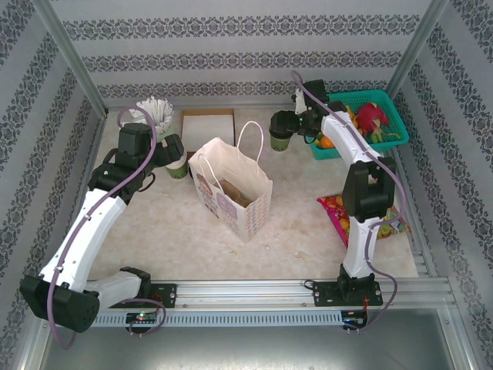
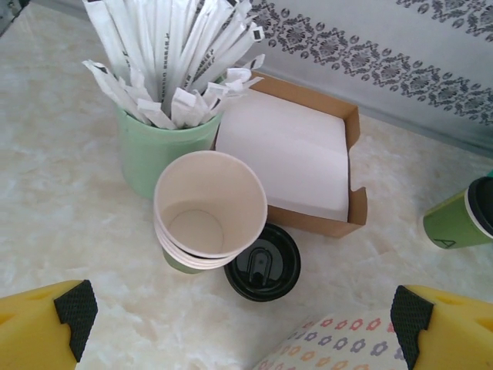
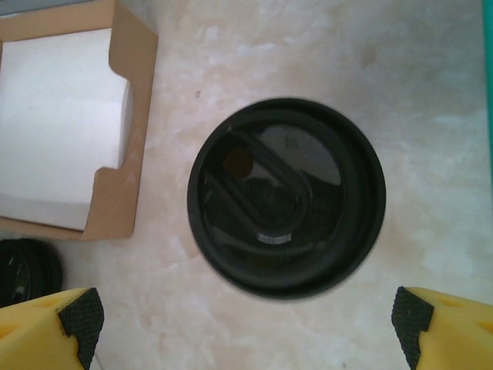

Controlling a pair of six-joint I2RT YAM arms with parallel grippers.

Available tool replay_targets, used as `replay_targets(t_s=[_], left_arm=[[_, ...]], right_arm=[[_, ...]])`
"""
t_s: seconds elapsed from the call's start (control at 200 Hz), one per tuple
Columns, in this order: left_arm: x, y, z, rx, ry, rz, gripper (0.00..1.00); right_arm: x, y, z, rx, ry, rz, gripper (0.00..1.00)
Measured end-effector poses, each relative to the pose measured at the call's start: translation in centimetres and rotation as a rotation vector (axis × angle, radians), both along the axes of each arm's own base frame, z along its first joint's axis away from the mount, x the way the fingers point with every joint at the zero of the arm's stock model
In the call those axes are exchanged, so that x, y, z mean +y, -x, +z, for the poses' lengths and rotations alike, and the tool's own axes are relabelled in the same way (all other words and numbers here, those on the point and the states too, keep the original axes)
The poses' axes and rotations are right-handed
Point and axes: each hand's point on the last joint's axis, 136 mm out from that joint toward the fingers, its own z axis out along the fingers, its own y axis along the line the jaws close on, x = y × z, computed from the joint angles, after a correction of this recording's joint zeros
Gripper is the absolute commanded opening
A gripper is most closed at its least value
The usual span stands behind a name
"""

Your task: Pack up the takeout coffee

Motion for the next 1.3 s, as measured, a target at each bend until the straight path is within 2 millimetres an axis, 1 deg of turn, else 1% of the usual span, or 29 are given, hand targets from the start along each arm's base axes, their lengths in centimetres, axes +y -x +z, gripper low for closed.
replay_targets(t_s=[0.07, 0.17, 0.31, 0.47, 0.605, 0.829, 1.049, 1.199, 1.299], left_arm=[[-0.3, -0.1, -0.1, 0.013, 0.014, -0.009, 1.00], [-1.5, -0.5, 0.3, 0.024, 0.049, -0.059, 1.00], [-2.4, -0.7, 1.1, 0.016, 0.080, -0.098, 1.00], [-2.7, -0.7, 0.5, 0.042, 0.089, -0.110, 1.00], [-2.7, -0.7, 0.1, 0.059, 0.089, -0.112, 1.00], [-2.7, -0.6, -0.1, 0.066, 0.087, -0.111, 1.00], [-2.7, -0.6, -0.5, 0.080, 0.085, -0.111, 1.00], [-2.7, -0.6, -0.9, 0.094, 0.082, -0.110, 1.00], [-2.7, -0.6, -0.9, 0.096, 0.082, -0.110, 1.00]], right_arm=[[0.2, -0.6, -0.8, 0.014, 0.005, 0.004, 0.98], [0.3, -0.7, -1.7, 0.037, 0.013, 0.006, 0.98], [0.7, -1.2, -2.0, 0.032, 0.037, 0.016, 0.98], [1.4, -1.7, -2.0, 0.015, 0.065, 0.030, 0.98], [1.1, -2.2, -2.7, 0.014, 0.101, 0.015, 0.98], [0.6, -2.5, -4.1, 0.038, 0.137, -0.003, 0.98], [0.9, -3.3, -3.8, 0.028, 0.124, -0.005, 0.98], [1.4, -3.6, -4.5, 0.037, 0.101, 0.001, 0.95], [1.6, -3.6, -4.4, 0.043, 0.086, -0.004, 0.91]])
